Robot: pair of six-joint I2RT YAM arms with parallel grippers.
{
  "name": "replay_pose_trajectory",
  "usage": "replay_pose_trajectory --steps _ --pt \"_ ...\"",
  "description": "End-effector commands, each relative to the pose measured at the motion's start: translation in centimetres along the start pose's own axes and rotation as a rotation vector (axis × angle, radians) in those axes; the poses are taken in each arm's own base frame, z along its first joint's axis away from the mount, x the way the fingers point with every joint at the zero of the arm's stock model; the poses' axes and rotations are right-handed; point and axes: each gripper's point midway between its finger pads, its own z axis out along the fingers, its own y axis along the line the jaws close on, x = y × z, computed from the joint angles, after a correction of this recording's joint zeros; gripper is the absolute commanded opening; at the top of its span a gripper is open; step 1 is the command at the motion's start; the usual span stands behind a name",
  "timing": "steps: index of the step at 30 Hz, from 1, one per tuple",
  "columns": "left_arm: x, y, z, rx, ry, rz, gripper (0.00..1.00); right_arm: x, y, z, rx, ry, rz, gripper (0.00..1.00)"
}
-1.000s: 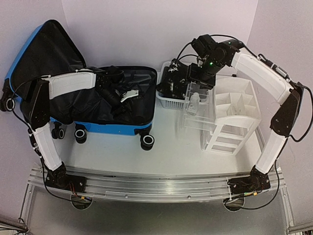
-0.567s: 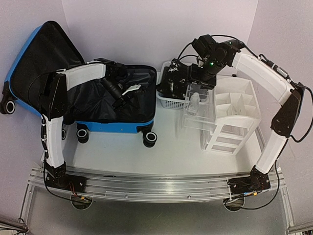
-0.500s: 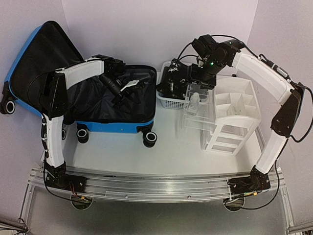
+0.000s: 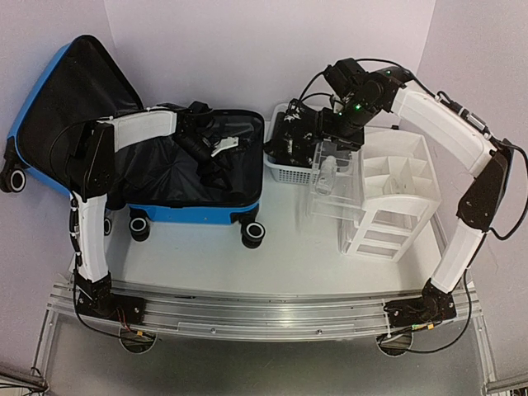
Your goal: Open, take out, and arrange the luggage
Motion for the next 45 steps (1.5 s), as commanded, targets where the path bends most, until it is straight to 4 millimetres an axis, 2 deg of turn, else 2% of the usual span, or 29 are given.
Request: replay_pose_trajectory --steps 1,5,8,13,17,22,25,30,32,40,42,45 --pt "0.4 0.8 0.9 -0.081 0.044 0.141 0.99 0.0 0.0 0.0 -0.005 0.010 0.000 0.64" --pt "2.7 -1.5 3.5 -0.012 0.108 0.258 0.99 0.3 0.0 0.4 -0.005 0.026 0.006 0.64" --pt "3.2 -2.1 4.7 0.011 0.121 0.299 0.97 0.5 0.0 0.6 -0.005 0.034 0.007 0.64" --pt "4.2 -2.6 5.8 0.099 0.150 0.260 0.88 0.7 -0.1 0.7 -0.005 0.039 0.015 0.64" --pt "5.8 -3.2 6.7 0.152 0.191 0.225 0.70 0.8 -0.1 0.9 -0.006 0.045 0.017 0.64" --pt "6.6 -3.7 6.1 0.144 0.206 0.260 0.50 0.8 -0.2 0.7 -0.005 0.038 0.020 0.64" --pt "5.1 -2.8 4.5 0.102 0.170 0.251 0.40 0.7 -0.1 0.5 -0.012 0.034 0.021 0.64" --pt "-0.9 0.3 -0.9 -0.008 -0.006 0.191 0.29 0.8 -0.3 0.5 -0.008 0.033 0.024 0.64" --pt "-2.6 0.9 -2.9 -0.032 -0.054 0.185 0.27 0.9 -0.4 0.4 -0.006 0.032 0.028 0.64" --pt "-5.2 0.7 -6.3 -0.087 -0.091 0.269 0.26 0.3 0.2 -0.3 -0.035 0.010 0.033 0.64" --pt "-6.0 0.3 -7.4 -0.102 -0.101 0.310 0.26 -0.1 1.1 -0.9 -0.076 0.000 0.035 0.64" --pt "-7.6 -0.3 -9.2 -0.130 -0.120 0.359 0.26 -1.2 3.8 -2.0 -0.208 -0.037 0.037 0.64"
